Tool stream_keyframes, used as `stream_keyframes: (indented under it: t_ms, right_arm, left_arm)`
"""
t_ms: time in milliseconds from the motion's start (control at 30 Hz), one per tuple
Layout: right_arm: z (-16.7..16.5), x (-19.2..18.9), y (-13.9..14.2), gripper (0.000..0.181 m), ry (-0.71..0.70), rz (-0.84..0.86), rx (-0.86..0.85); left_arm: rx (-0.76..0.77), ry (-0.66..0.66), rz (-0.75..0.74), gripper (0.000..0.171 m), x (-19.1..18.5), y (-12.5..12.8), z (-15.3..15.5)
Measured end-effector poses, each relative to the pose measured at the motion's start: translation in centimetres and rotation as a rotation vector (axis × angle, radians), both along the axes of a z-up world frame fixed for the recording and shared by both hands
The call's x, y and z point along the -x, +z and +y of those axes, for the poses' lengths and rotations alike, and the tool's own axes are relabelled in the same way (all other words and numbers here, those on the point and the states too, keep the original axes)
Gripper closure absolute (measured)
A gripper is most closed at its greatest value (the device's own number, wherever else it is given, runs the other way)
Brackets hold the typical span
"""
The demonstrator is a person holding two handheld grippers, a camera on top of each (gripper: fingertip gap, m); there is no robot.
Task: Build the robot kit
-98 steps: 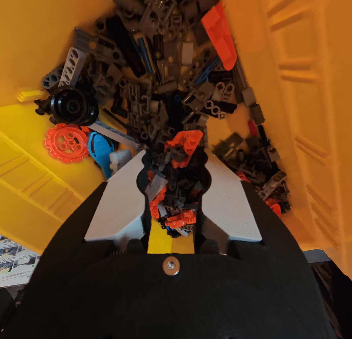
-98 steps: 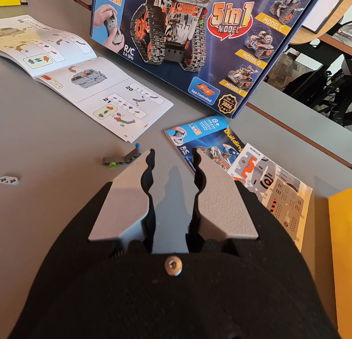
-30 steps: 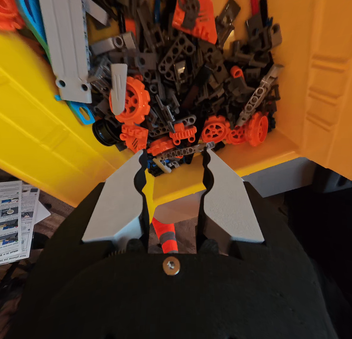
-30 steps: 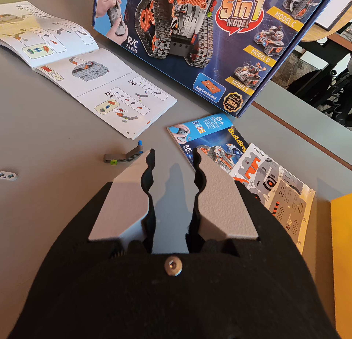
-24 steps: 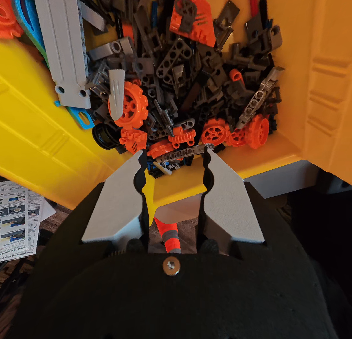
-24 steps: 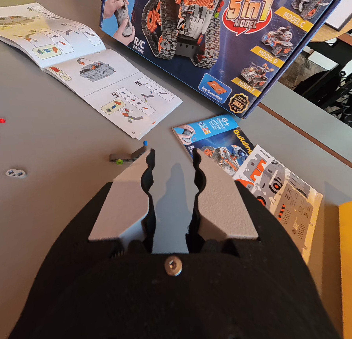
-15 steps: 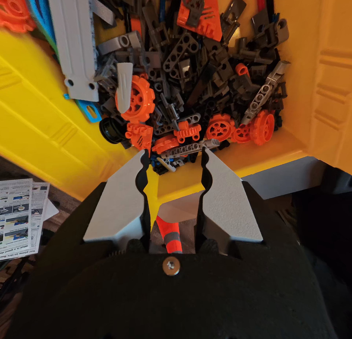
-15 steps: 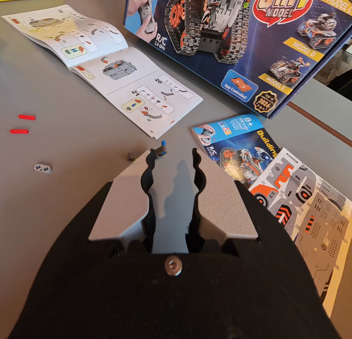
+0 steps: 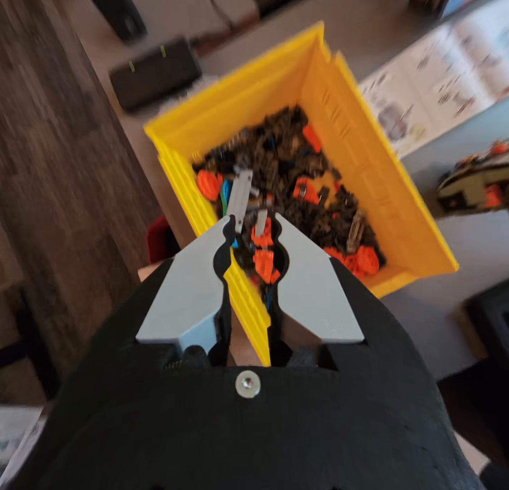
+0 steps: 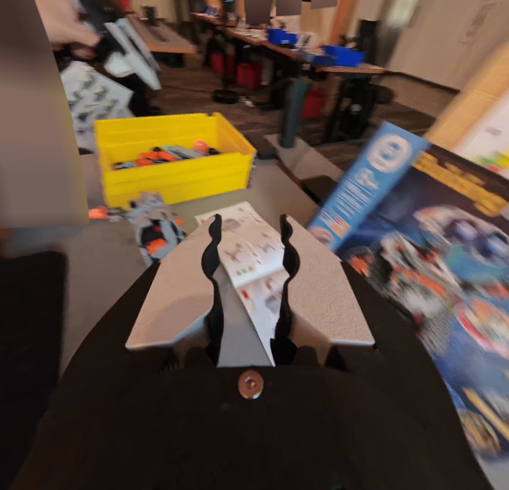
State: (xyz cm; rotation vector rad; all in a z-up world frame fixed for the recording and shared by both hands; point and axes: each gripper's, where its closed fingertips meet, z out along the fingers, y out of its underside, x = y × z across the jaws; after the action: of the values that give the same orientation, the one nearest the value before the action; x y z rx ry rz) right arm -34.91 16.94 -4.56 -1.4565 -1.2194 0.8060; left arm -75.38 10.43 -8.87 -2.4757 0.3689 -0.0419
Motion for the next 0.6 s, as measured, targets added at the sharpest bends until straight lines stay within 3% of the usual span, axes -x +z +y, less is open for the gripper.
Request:
stream_keyframes:
  t_ms: [133, 233, 333, 367, 400, 600]
  right_arm:
    - [-4.1, 10.4, 1.7, 0.128, 0.342, -0.119, 0.078]
    - [-5.6, 17.0, 0.7, 0.136, 0.464, -0.225, 0.069]
    - [-6.2, 22.8, -1.5, 0.148, 0.537, -0.322, 0.005]
    - [-6.3, 24.6, -2.2, 0.155, 0.563, -0.346, -0.007]
    - [-6.5, 26.3, -2.8, 0.159, 0.592, -0.365, -0.014]
    - [-5.7, 33.4, -8.4, 0.173, 0.74, -0.618, -0.083]
  left_arm:
    - [-0.382, -0.053, -0.079, 0.144, -0.1, 7.4, 2.7]
    - [-0.73, -0.019, -0.164, 0.136, 1.0, 13.5, 2.8]
    - [-0.99, -0.029, -0.302, 0.112, 1.3, 17.5, 1.2]
    - [-1.045, -0.041, -0.34, 0.09, 1.4, 18.3, 0.6]
    - [-1.063, -0.043, -0.385, 0.086, 1.5, 18.8, 0.1]
    - [-1.081, -0.079, -0.624, 0.105, 2.5, 20.6, -2.5]
